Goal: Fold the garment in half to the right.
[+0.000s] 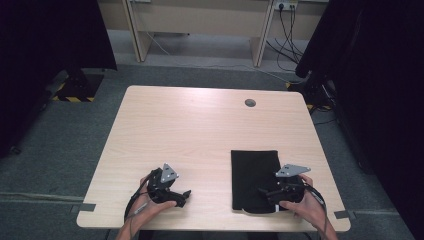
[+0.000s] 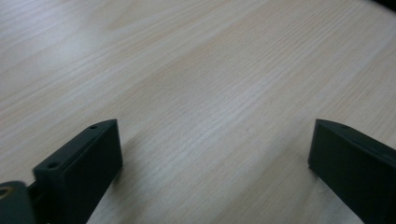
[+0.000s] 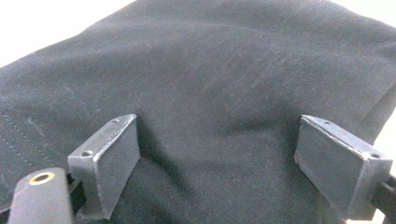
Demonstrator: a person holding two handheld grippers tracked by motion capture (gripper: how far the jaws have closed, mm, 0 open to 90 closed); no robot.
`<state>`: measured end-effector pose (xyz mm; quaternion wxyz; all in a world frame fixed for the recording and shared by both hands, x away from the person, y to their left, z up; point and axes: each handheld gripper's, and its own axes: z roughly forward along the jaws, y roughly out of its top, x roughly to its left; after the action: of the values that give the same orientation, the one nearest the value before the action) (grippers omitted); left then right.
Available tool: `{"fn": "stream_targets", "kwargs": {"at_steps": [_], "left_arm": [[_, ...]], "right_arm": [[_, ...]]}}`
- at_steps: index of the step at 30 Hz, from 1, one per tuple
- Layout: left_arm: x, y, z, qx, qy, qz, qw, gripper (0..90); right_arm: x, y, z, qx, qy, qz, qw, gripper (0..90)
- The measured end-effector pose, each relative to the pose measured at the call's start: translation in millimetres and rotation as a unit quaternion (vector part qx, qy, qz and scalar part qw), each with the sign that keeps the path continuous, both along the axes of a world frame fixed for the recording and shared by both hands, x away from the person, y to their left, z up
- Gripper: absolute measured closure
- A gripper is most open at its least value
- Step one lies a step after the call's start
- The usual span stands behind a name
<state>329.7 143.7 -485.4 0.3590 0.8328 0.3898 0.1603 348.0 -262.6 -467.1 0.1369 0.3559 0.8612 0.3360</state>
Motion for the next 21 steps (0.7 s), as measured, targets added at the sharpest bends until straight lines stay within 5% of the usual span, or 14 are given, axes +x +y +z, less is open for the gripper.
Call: {"fn": "stream_targets", "kwargs": {"at_steps": [21], "left_arm": [[-1.9,6.4,-0.3,-0.001,0.003,0.014,0.9999,0.0]], "right_arm": [[44.5,45.6,-1.6,0.004,0.001,0.015,0.9999,14.2]]}}
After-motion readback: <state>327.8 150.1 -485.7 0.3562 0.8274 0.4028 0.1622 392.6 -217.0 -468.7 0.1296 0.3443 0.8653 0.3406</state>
